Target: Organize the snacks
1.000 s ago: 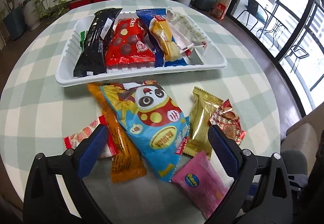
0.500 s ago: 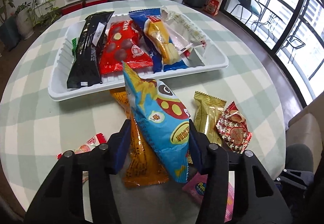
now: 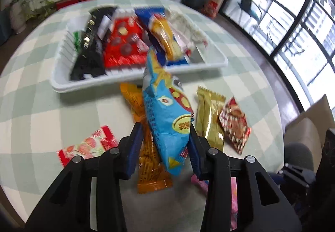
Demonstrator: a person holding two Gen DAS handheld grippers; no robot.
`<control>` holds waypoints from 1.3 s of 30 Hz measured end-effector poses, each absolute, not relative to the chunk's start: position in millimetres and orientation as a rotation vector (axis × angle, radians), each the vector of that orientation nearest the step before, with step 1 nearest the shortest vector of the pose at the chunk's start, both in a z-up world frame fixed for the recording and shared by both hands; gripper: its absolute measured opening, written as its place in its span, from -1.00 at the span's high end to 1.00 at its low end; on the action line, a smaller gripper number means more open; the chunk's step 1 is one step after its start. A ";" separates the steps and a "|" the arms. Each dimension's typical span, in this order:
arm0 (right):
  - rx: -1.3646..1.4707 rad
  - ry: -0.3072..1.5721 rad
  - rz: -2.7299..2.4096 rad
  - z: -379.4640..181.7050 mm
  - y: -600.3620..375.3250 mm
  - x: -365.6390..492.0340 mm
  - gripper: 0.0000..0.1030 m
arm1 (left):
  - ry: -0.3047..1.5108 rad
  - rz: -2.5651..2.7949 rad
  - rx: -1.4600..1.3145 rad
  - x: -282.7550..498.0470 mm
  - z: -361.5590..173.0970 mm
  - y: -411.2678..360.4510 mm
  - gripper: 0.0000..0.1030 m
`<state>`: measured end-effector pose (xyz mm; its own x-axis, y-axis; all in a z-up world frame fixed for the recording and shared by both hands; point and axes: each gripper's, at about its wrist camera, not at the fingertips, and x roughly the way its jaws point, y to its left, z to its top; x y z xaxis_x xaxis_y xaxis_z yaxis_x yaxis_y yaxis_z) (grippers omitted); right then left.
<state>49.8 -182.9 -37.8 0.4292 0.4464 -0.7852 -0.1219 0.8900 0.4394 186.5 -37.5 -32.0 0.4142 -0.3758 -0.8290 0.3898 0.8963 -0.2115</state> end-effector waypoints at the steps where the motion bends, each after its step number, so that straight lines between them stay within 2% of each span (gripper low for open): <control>1: 0.332 1.073 0.361 -37.7 -181.3 49.6 -0.44 | 1.041 -0.482 0.043 187.3 -29.3 -40.8 0.25; 3: 0.328 1.073 0.357 -37.6 -180.0 49.2 -0.44 | 1.024 -0.482 0.052 188.1 -22.7 -43.4 0.22; 6: 0.326 1.074 0.355 -37.8 -179.3 50.2 -0.44 | 0.993 -0.437 0.063 189.9 -15.3 -44.0 -0.23; 7: 0.325 1.075 0.355 -37.8 -179.1 50.4 -0.44 | 0.987 -0.428 0.066 190.7 -13.4 -43.2 -0.32; 18: 0.320 1.061 0.360 -38.1 -180.2 49.0 -0.44 | 0.974 -0.455 0.136 194.9 -10.5 -59.4 -0.31; 23: 0.320 1.056 0.364 -37.8 -181.2 48.0 -0.44 | 1.020 -0.444 0.145 202.5 -22.0 -64.9 -0.16; 25: 0.319 1.053 0.363 -37.8 -181.4 48.1 -0.44 | 1.029 -0.451 0.142 204.5 -25.5 -67.2 0.05; 32: 0.320 1.054 0.363 -37.7 -182.0 47.6 -0.44 | 1.034 -0.472 0.151 208.2 -32.3 -72.5 0.22; 34: 0.319 1.057 0.361 -37.7 -182.0 48.3 -0.44 | 1.026 -0.482 0.151 207.0 -32.4 -71.9 0.36; 39: 0.305 1.061 0.350 -37.5 -177.8 50.8 -0.51 | 1.029 -0.505 0.125 207.9 -32.6 -67.3 0.38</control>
